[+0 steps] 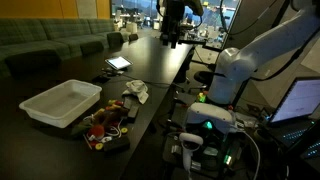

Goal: Push the items on the table to the left using the white cloth

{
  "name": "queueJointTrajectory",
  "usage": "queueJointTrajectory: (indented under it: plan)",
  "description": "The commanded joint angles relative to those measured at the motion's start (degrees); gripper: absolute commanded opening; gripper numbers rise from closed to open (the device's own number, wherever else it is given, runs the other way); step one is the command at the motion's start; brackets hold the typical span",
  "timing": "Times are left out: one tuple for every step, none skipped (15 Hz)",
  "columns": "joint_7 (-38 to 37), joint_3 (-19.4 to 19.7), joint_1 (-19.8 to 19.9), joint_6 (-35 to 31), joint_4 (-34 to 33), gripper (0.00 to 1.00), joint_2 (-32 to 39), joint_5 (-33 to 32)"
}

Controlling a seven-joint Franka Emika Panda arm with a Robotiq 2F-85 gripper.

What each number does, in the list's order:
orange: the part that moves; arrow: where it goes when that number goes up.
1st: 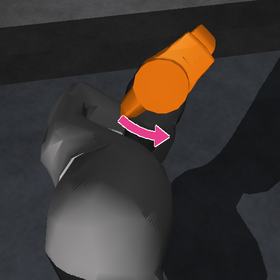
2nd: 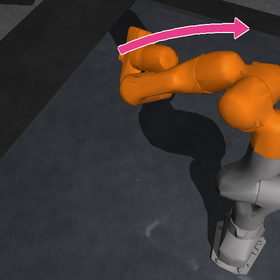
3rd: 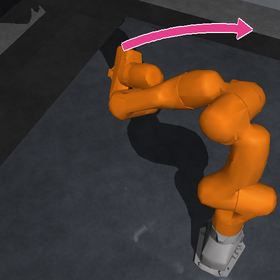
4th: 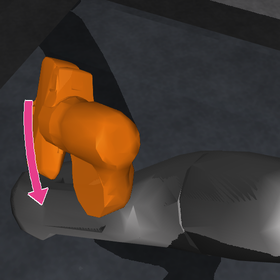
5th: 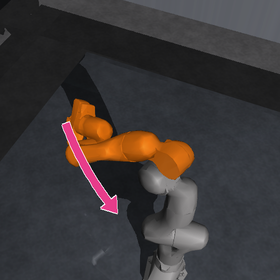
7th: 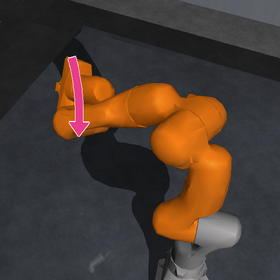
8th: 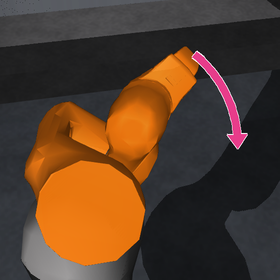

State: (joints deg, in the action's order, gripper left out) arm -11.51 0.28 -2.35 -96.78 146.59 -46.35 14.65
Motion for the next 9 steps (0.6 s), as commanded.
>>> queueJointTrajectory:
  plan:
    - [0.81, -1.05, 1.46, 0.31, -0.35, 1.00, 0.03, 0.71]
    - [0.81, -1.05, 1.46, 0.31, -0.57, 1.00, -0.04, 0.71]
    - [0.81, -1.05, 1.46, 0.31, -0.68, 1.00, -0.15, 0.71]
    - [0.81, -1.04, 1.46, 0.31, -0.71, 1.00, -0.24, 0.71]
    - [0.81, -1.04, 1.47, 0.31, -0.72, 1.00, -0.24, 0.71]
    - [0.77, -1.11, 1.57, 0.16, -0.65, 1.00, -0.18, 0.59]
    - [0.34, -1.12, 1.89, -0.27, -0.47, 1.00, -0.19, 0.76]
    - [0.20, -1.11, 2.11, -0.41, -0.47, 1.00, -0.04, 0.71]
    - [0.09, -1.20, 2.34, -0.54, -0.43, 1.00, 0.05, 0.57]
